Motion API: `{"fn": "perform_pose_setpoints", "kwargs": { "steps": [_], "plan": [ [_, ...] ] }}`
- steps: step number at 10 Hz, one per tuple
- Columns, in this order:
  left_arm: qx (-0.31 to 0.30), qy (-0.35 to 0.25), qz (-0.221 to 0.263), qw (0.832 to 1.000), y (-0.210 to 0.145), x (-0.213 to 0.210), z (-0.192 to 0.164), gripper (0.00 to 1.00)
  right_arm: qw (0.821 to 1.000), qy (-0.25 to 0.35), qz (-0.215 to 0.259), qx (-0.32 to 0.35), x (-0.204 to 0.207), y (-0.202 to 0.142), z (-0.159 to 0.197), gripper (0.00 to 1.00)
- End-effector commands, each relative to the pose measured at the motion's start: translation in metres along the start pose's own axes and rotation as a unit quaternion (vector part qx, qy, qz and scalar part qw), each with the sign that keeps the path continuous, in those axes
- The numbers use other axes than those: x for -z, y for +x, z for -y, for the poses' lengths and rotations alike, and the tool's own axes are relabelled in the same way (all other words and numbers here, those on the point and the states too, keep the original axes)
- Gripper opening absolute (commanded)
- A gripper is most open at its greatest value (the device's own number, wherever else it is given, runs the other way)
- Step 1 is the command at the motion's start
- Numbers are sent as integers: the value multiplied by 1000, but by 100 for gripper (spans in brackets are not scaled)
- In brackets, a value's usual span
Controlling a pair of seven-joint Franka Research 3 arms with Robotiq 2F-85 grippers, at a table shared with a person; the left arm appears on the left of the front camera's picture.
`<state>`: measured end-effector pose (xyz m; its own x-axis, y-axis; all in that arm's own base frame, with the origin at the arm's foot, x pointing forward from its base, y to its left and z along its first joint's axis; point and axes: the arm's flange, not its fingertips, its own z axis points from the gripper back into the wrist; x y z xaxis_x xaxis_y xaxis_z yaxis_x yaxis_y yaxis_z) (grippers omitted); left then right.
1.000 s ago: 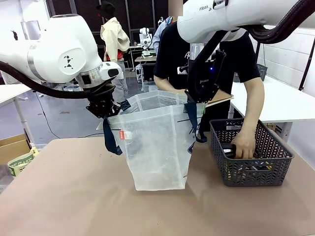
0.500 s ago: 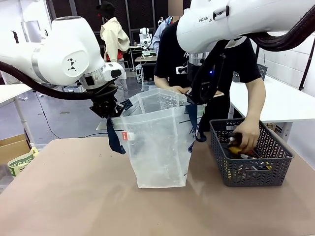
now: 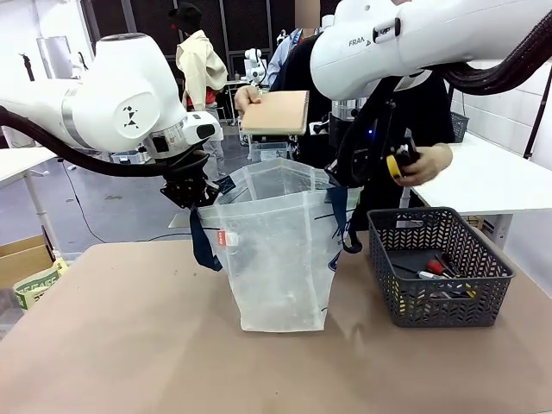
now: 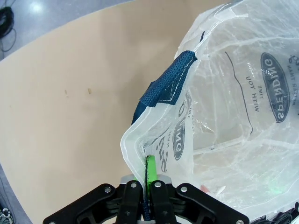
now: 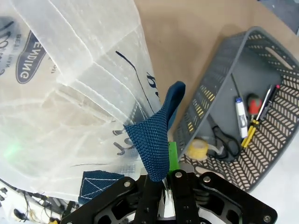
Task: Transfer purchased items from the store into the shopping bag.
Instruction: Move the Reusable shopping bag to the right side of the table.
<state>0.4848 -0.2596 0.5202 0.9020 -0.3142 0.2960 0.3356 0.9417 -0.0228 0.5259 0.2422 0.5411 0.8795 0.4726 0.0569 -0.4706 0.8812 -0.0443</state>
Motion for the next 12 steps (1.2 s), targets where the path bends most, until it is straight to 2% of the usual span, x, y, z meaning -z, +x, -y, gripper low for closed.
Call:
{"fn": "perform_pose_setpoints", "kwargs": {
  "steps": [1, 12],
  "plan": [
    [11, 5, -1, 1000, 6, 1, -4, 0, 1000, -11, 16, -14, 9, 0, 5, 0],
    [63, 13, 51, 997, 5, 3, -1, 0, 994, -66, 72, -47, 20, 3, 4, 0]
  ]
}}
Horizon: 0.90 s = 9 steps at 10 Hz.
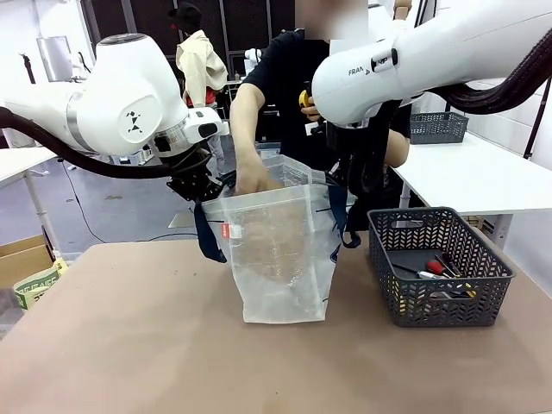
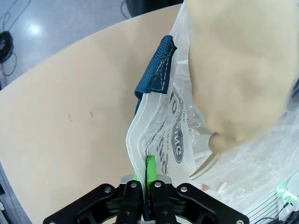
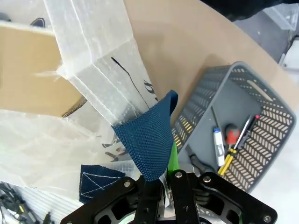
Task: Transfer purchased items from the store into the shopping bag.
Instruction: Move the Reusable shopping bag to the right side of the table.
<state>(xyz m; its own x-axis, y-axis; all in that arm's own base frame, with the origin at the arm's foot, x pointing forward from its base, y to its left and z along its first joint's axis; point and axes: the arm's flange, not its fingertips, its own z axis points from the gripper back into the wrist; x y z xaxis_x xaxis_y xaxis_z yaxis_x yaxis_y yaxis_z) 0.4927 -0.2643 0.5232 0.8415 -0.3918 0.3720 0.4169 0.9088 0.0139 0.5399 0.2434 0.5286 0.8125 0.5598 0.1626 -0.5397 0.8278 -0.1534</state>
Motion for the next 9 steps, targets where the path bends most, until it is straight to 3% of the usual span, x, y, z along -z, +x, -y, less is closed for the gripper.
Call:
{"fn": "perform_pose_setpoints", "kwargs": {
  "steps": [1, 9],
  "plan": [
    [17, 9, 11, 1000, -5, 3, -2, 0, 1000, -15, 17, 6, 6, -10, -2, 0],
    [18, -3, -7, 1000, -7, 0, -7, 0, 1000, -8, 10, 6, 6, -10, -2, 0]
  ]
}}
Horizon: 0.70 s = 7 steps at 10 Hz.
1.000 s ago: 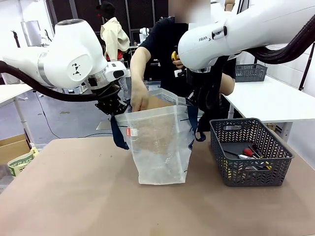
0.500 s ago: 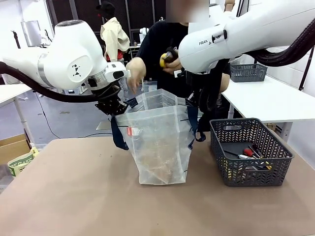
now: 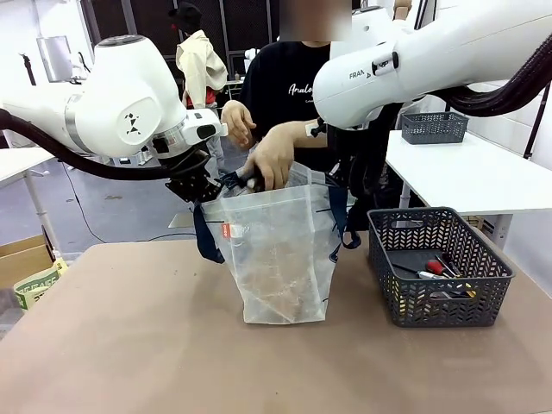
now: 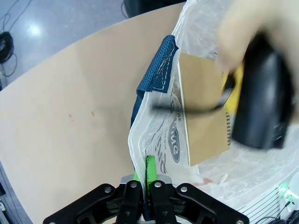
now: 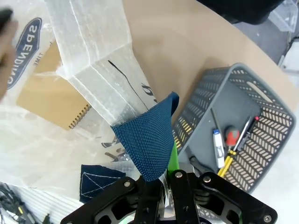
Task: Transfer purchased items from the store into the shopping bag.
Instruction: Move the Reusable shopping bag to the right side of the table.
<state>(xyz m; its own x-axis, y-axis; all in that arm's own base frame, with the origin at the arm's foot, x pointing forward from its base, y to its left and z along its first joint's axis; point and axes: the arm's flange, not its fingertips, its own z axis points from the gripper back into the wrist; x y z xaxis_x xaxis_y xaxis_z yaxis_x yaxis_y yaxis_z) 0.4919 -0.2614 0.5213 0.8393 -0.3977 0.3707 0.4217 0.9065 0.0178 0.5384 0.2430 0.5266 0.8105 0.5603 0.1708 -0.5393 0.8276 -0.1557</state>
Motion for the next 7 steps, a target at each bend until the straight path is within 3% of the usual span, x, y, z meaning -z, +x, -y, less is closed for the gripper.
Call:
{"fn": "perform_pose_setpoints", "kwargs": {
  "steps": [1, 7],
  "plan": [
    [-2, 0, 1, 1000, 0, 0, 0, 0, 1000, 0, 1, 0, -1, 0, 0, 0],
    [-2, 0, 1, 1000, 0, 0, 0, 0, 1000, 0, 1, 0, -1, 0, 0, 0]
  ]
}}
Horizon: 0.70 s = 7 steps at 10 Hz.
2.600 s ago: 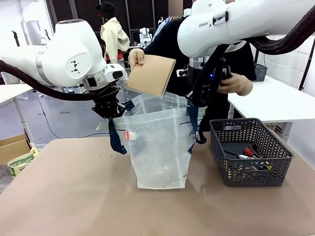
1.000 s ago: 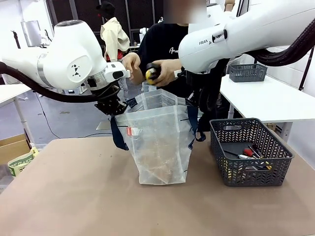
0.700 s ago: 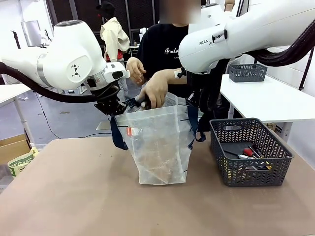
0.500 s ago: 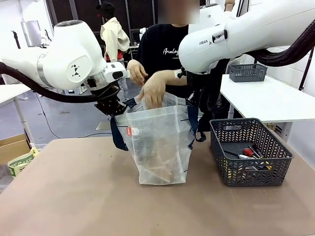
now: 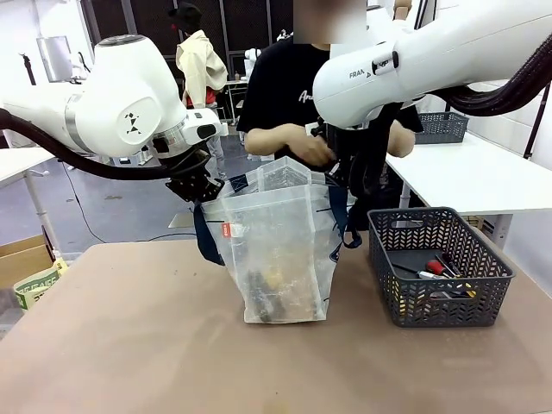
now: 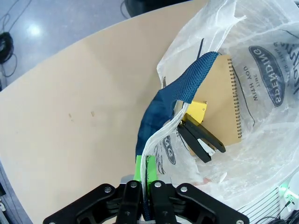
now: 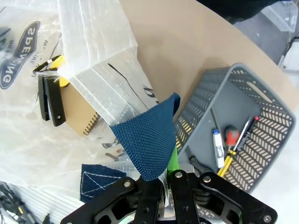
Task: Transfer purchased items from the store into the shopping bag.
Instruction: Move the Reusable shopping bag to the right side of the table.
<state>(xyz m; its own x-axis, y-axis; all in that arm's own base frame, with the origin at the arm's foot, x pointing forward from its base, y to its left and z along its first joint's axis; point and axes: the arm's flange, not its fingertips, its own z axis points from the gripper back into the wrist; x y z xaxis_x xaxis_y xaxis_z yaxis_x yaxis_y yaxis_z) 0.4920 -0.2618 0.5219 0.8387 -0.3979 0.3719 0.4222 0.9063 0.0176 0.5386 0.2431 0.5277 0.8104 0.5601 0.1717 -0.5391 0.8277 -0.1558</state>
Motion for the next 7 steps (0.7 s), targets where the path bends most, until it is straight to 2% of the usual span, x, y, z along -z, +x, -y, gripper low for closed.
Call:
{"fn": "perform_pose_setpoints", "kwargs": {
  "steps": [1, 7],
  "plan": [
    [-2, 1, 0, 1000, 0, 0, 0, 0, 1000, 0, 0, 0, 1, 0, 0, 0],
    [-2, 1, 0, 1000, 0, 0, 0, 0, 1000, 0, 0, 0, 1, 0, 0, 0]
  ]
}}
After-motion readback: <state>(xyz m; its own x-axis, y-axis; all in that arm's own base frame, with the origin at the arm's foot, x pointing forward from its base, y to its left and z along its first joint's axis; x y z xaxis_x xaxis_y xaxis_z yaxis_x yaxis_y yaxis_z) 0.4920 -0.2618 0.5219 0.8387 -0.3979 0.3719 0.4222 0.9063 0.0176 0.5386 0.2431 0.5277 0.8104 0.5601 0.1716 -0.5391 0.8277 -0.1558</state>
